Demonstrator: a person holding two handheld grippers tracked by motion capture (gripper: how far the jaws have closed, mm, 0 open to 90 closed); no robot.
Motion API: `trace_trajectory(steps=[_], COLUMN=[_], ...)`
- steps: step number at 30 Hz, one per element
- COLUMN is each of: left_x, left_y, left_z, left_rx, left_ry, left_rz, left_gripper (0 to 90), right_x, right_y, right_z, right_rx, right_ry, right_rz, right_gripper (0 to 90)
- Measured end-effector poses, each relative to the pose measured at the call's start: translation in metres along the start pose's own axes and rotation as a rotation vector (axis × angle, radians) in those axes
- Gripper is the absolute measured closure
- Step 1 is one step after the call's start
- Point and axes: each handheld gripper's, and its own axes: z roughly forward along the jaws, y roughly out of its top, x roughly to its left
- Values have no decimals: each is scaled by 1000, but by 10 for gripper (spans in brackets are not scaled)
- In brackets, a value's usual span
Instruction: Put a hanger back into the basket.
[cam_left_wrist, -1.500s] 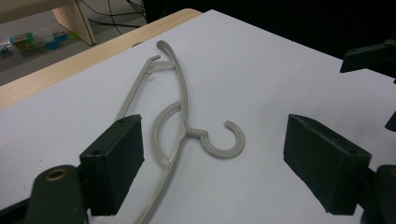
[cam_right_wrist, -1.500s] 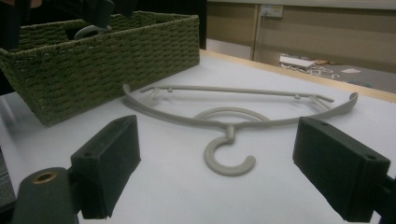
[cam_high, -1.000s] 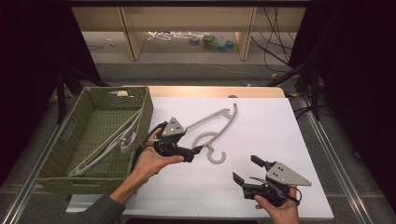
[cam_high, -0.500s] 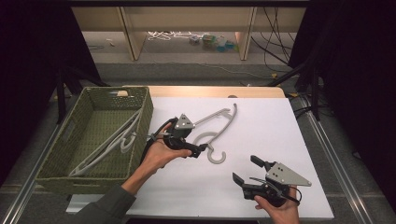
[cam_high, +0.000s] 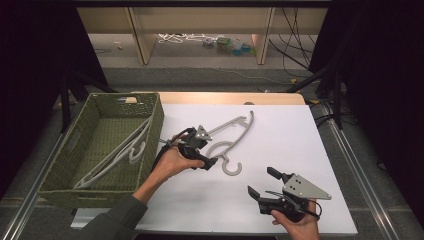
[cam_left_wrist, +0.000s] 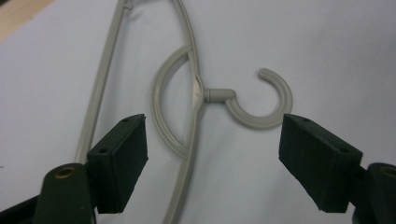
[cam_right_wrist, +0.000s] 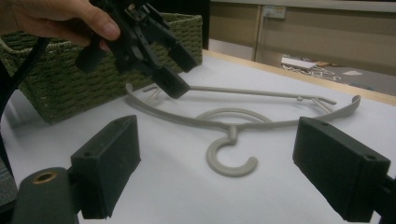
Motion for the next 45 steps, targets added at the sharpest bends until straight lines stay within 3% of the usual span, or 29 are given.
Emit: trace_trajectory(steps=[3, 5, 8, 13, 14, 20, 26, 28, 29, 31, 36, 40, 42, 44, 45], left_x=[3, 4, 7, 11, 12, 18, 24, 26, 25, 23, 22, 25, 24, 21, 21], left_y=[-1, 0, 0, -3, -3, -6, -9, -9, -10, -11, -12, -12, -12, -12, -12], left_z=[8, 13, 22, 34, 34, 42, 45, 46, 47, 49, 55, 54, 54, 55, 54], left_rx=[32, 71, 118, 159, 196, 251, 274, 279, 280, 278, 301, 298, 296, 286, 297], left_ry=[-9, -25, -20, -11, -8, -18, -24, -26, -36, -44, -60, -82, -87, -83, -85], left_rz=[9, 7, 21, -20, -9, 9, 8, 25, 2, -2, 25, 29, 30, 15, 31], left_gripper=[244, 255, 257, 272, 271, 281, 351, 371, 396, 420, 501, 535, 562, 585, 598], right_x=[-1, 0, 0, 0, 0, 0, 0, -1, 0, 0, 1, 1, 0, 1, 1], right_y=[0, 1, 0, 0, 1, 1, 0, 0, 0, 1, 0, 0, 1, 1, 1], right_z=[0, -2, 0, 0, 0, 0, 0, 0, 1, 0, 1, 2, 0, 1, 1], right_rx=[-6, 21, 2, 7, 9, 21, 19, 21, 22, 25, 14, 2, 25, 13, 12], right_ry=[-11, -11, 2, 3, 4, -4, -3, -1, 0, -1, -4, 8, 0, -1, -1], right_rz=[-21, -11, -2, 2, 1, -9, -10, -8, -8, -8, -9, -1, -10, -9, -9], right_gripper=[158, 158, 158, 157, 158, 158, 158, 158, 158, 158, 158, 158, 158, 158, 158])
